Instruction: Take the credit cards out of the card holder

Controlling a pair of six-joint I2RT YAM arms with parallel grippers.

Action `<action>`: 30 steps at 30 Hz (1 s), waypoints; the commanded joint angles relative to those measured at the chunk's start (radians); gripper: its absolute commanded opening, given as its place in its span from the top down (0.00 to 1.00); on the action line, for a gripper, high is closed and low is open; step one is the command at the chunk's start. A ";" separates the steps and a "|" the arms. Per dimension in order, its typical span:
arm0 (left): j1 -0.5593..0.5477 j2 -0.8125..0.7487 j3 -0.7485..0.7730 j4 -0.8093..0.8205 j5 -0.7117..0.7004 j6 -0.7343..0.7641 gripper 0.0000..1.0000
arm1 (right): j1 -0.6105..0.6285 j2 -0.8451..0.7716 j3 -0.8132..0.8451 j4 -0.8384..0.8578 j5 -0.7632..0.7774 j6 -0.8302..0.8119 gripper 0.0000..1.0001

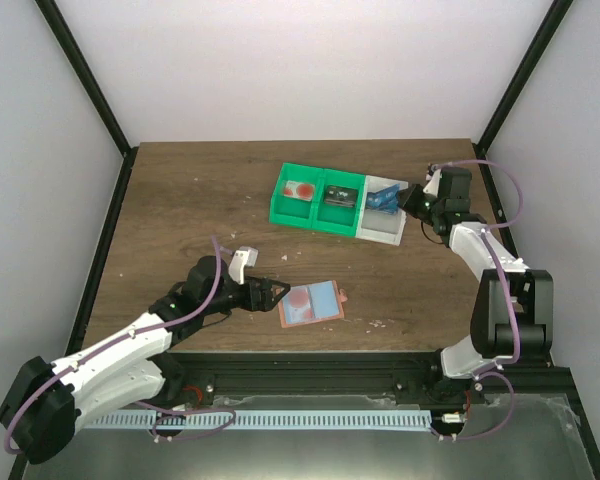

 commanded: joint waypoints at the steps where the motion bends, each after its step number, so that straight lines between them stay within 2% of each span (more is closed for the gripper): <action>1: 0.004 0.000 -0.010 0.015 -0.005 -0.013 0.00 | -0.010 0.039 0.043 0.065 0.090 0.009 1.00; 18: 0.004 -0.038 -0.046 0.018 -0.006 -0.045 0.00 | -0.010 0.227 0.089 0.192 0.050 0.118 0.99; 30: 0.004 -0.050 -0.060 0.017 -0.017 -0.050 0.00 | -0.010 0.316 0.124 0.247 0.001 0.127 0.99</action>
